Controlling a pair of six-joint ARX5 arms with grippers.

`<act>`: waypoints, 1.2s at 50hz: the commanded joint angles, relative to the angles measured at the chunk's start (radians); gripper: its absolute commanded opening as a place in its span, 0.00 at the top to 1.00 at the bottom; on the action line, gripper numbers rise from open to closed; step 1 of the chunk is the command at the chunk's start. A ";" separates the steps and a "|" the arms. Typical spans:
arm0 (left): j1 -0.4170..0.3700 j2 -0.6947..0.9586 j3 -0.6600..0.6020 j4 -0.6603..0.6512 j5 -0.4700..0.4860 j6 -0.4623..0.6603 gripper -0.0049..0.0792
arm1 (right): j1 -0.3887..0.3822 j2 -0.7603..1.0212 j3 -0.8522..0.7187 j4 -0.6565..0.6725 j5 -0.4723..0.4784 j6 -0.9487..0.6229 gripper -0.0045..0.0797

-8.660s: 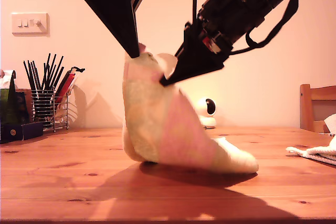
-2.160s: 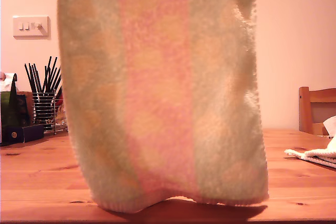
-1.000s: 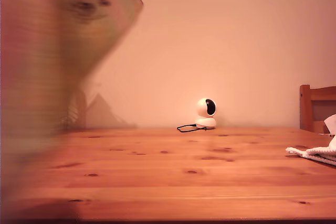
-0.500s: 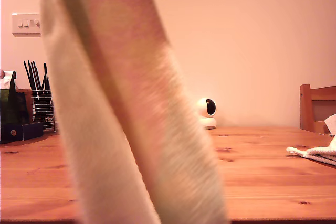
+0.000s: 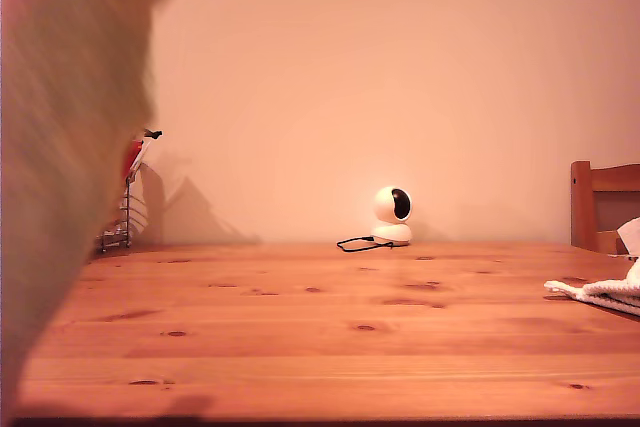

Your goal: Fold the tea towel in front of you. After folding it, place it to the right side.

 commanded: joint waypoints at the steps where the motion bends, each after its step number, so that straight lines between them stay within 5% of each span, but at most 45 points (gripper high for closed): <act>1: -0.003 -0.001 -0.003 0.009 0.005 0.007 0.97 | 0.002 0.028 -0.003 0.021 -0.009 0.005 0.49; 17: -0.003 -0.002 0.011 0.017 0.008 0.007 0.97 | 0.002 0.076 -0.003 0.011 -0.060 0.024 0.51; 24: -0.003 -0.002 0.032 0.014 0.008 0.007 0.97 | 0.001 0.098 -0.003 -0.023 -0.071 0.008 0.69; 28: -0.002 -0.002 0.035 -0.001 0.005 0.007 0.97 | -0.004 0.104 -0.003 -0.025 -0.082 -0.009 0.96; 37: -0.002 -0.001 0.035 -0.062 -0.059 0.016 0.97 | -0.032 0.104 -0.003 -0.075 -0.055 -0.027 0.96; 60: -0.002 0.048 0.035 -0.073 -0.275 0.016 0.97 | -0.098 0.047 0.075 -0.156 0.300 -0.100 0.96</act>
